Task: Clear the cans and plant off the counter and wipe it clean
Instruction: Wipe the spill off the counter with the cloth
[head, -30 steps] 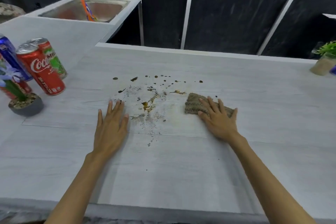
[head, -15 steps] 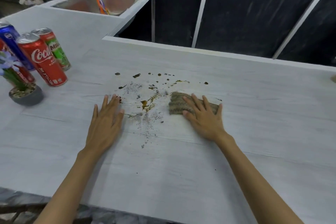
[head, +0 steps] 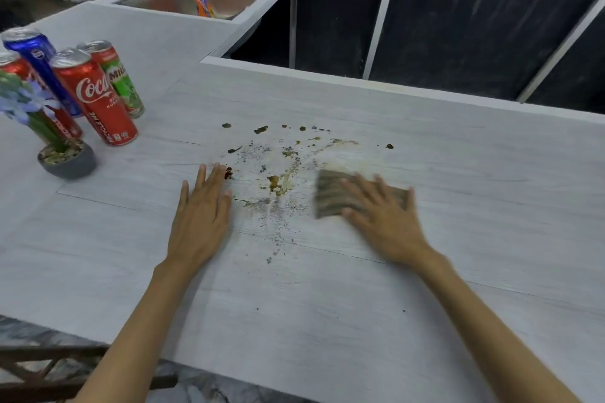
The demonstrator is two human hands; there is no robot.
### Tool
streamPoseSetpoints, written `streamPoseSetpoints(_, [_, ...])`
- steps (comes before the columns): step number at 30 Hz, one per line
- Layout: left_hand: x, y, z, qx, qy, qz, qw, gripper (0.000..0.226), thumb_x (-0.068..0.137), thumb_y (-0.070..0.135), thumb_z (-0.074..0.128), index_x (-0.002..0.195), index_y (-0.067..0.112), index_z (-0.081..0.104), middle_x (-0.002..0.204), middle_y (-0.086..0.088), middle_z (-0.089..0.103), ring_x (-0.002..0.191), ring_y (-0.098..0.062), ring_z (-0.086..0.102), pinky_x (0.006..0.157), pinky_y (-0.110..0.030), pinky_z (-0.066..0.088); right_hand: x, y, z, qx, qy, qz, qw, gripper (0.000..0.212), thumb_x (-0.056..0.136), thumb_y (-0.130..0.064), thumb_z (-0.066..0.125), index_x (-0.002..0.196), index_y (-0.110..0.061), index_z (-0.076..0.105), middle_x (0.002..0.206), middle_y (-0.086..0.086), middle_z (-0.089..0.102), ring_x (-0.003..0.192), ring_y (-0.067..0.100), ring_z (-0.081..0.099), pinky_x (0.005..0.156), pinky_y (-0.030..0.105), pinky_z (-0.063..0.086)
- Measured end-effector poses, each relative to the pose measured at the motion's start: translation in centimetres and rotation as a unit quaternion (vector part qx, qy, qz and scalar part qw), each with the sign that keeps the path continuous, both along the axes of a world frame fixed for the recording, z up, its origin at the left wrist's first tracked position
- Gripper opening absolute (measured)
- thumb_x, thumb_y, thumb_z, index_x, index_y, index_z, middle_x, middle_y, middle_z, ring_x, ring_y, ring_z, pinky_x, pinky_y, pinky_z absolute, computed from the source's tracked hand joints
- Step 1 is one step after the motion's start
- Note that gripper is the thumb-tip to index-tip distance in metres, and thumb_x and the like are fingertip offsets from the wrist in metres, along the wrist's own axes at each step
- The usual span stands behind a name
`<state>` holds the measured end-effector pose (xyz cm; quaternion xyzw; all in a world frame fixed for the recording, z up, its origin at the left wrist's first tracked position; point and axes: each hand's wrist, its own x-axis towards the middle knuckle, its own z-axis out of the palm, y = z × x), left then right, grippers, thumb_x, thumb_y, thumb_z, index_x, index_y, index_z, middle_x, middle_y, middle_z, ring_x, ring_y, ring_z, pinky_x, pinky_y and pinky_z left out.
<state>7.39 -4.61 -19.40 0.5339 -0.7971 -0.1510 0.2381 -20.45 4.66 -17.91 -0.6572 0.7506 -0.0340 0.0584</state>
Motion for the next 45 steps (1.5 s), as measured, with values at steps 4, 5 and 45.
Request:
streamPoseSetpoints(4, [0.1,-0.1,-0.2,-0.005,-0.016,0.012,1.0,0.06,0.092,0.041,0.011,0.147,0.019,0.007,0.156,0.007,0.006,0.141,-0.001,-0.008,0.118,-0.028,-0.008,-6.7,-3.5,0.9,0.038,-0.046,-0.174,0.983,0.057,0.094,-0.058,0.017,0.146,-0.043,-0.002,0.158,-0.014,-0.005,0.146,0.016,-0.007,0.111,0.064,-0.006])
streamPoseSetpoints(5, [0.1,0.0,-0.2,-0.006,-0.019,0.014,1.0,0.061,0.091,0.042,0.01,0.147,0.019,0.006,0.156,0.008,0.004,0.141,-0.001,-0.008,0.117,-0.028,-0.008,-6.5,-5.5,1.0,0.037,-0.054,-0.187,0.98,0.058,0.094,-0.058,0.017,0.146,-0.041,-0.002,0.158,-0.013,-0.005,0.146,0.017,-0.007,0.11,0.065,-0.008])
streamPoseSetpoints(45, [-0.3,0.0,0.2,-0.005,-0.04,0.039,0.998,0.061,0.09,0.041,0.009,0.147,0.018,0.009,0.156,0.006,0.008,0.143,-0.003,-0.004,0.118,-0.03,-0.006,-4.4,-12.9,1.1,0.048,-0.079,-0.126,0.988,0.058,0.095,-0.057,0.014,0.147,-0.039,-0.003,0.158,-0.011,-0.007,0.146,0.02,-0.009,0.108,0.066,-0.012])
